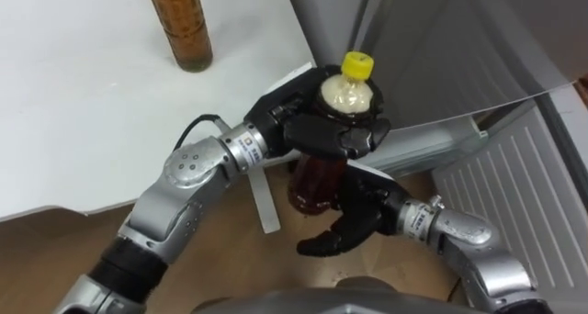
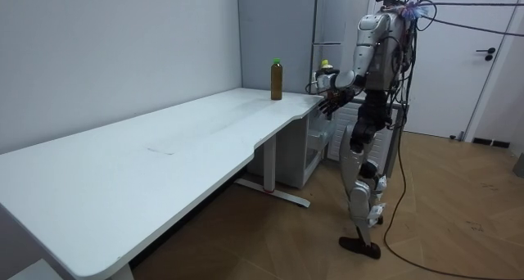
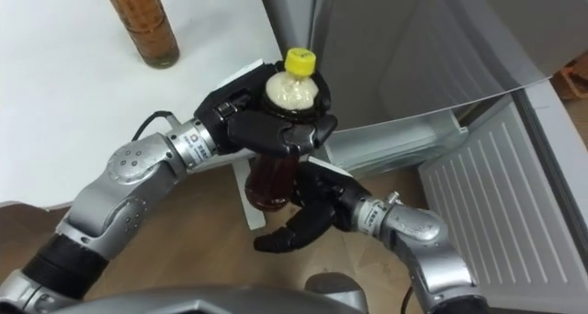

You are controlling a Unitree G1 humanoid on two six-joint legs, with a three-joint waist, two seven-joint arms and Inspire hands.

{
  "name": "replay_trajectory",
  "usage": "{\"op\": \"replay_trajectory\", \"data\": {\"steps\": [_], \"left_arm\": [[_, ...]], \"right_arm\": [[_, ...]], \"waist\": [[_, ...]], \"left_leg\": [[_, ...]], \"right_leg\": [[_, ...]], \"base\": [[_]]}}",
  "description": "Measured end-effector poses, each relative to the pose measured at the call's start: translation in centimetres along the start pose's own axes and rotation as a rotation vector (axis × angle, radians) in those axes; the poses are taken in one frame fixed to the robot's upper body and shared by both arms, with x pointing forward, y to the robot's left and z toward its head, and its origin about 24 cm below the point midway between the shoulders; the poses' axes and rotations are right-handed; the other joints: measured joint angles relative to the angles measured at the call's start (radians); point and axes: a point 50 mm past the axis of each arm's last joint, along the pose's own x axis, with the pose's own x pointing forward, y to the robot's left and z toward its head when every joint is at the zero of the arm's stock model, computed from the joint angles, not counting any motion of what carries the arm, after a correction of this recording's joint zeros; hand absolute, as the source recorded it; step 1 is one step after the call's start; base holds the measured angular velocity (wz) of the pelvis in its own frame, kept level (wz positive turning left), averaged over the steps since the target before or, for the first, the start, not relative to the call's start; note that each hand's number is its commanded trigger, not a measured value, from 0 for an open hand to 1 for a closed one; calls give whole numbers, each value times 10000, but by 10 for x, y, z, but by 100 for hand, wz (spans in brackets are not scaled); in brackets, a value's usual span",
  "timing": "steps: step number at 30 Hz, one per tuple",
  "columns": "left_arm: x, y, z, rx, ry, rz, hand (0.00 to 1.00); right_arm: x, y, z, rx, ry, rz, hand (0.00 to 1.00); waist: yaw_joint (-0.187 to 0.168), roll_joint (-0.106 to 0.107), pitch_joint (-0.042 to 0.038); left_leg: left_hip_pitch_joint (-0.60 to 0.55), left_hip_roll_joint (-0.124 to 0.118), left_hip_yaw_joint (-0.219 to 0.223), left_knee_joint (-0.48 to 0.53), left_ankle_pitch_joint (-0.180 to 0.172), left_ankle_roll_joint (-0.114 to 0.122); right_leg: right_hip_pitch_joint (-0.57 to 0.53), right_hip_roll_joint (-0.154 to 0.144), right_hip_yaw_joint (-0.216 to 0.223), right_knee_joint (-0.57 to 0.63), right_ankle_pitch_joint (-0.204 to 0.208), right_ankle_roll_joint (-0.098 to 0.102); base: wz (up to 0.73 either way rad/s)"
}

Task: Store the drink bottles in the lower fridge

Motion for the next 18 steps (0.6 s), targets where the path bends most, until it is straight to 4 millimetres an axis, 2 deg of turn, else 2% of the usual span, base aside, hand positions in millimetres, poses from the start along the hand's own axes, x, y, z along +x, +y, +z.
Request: {"op": "replay_trajectory", "data": {"steps": [6, 14, 18], "left_arm": [[-4, 7, -16, -270, 644, 319, 100], [-4, 3, -26, -344, 992, 157, 100], [-4, 0, -29, -346, 1152, -9, 100]], "right_arm": [[-1, 1, 2, 21, 35, 167, 0], [0, 4, 3, 212, -17, 391, 0], [0, 5, 2, 874, -310, 413, 0]], "waist": [[177, -11, 1], [177, 28, 6], [218, 94, -4]], "left_leg": [[-28, -2, 8, 25, -2, -2], [-35, -6, 54, 14, -2, -2], [-264, 9, 105, 24, -2, -2]], "right_leg": [[-38, -7, -8, 16, 5, -7], [-35, -13, -24, 26, 9, -11], [-293, 0, -26, 50, 70, -21]], "base": [[0], [0], [0]]}}
